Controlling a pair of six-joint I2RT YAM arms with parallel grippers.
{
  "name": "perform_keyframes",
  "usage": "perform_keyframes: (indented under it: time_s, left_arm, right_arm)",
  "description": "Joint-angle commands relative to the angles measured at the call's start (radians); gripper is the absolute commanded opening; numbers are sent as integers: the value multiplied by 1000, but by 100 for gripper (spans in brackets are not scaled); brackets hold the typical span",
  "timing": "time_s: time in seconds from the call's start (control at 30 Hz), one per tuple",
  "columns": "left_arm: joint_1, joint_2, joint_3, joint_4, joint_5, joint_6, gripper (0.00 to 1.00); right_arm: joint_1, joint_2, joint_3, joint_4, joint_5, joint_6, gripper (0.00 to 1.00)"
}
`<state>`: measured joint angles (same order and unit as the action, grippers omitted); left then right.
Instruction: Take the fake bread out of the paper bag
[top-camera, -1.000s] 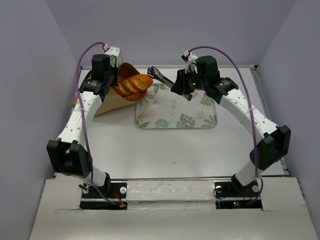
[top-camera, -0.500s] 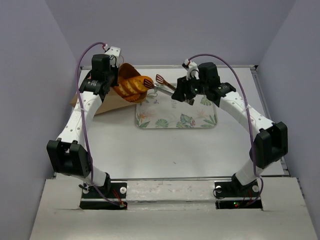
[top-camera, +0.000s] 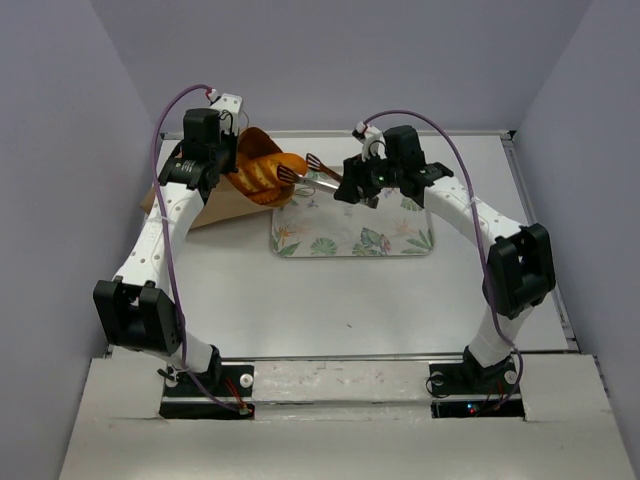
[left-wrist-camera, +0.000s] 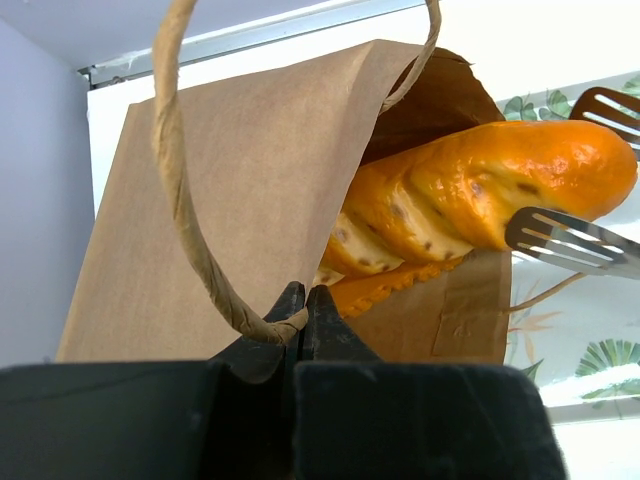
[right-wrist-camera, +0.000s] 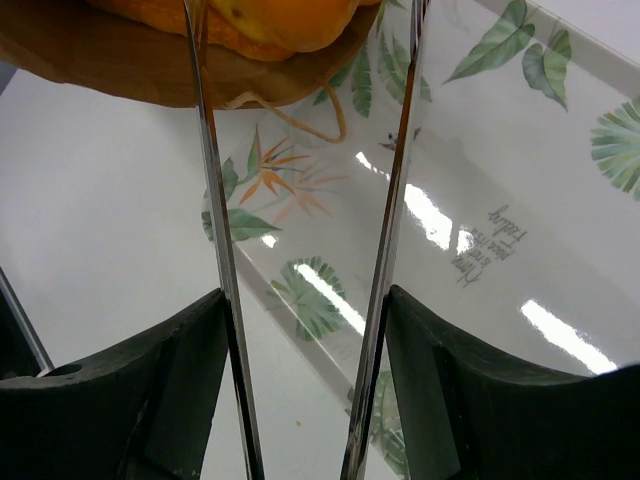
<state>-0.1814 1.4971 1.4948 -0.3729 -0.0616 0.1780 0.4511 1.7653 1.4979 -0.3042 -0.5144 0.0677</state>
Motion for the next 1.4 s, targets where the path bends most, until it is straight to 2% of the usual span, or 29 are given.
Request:
perform_keyframes:
  time_s: [0.0,0.23,0.33,0.37,0.47,0.5,0.63,0.77,0.93,1.2,1.37]
  left_arm:
    - [2,-55,44,72,26,-2,0]
    - [2,-47,58,71,25,-3,0]
    - [2,-47,55,72,25,-6,0]
    - [0,-47,50,72,23,-6,0]
    - [0,-49,42,78,8,-6,0]
    - [2,-49,36,81,-1,-6,0]
    - [3,-38,24,95,-66,-3,0]
    - [2,-31,12,114,-116,2,0]
    - [7,-9,30,123,-156,6,0]
    - [22,20,56,146,-205,21,0]
    - [43,23,53,161,-221,23,0]
  right_arm:
    - [-5,19,85,63,-38,-17,66]
    - [-5,77,108,70,-160,14,61]
    - [-5,79,116,71,-161,15,42]
    - [-5,71,116,71,-159,15,32]
    - [-5,39,110,74,-144,15,20]
    - [-5,28,102,73,-128,18,12]
    - [-5,-42,79,73,-67,61,1]
    - [-5,-125,79,71,-23,159,1]
    - [-94,-226,96,68,-15,308,1]
    - [-184,-299,156,-30,-4,357,1]
    - [-274,-351,206,-145,97,333,1]
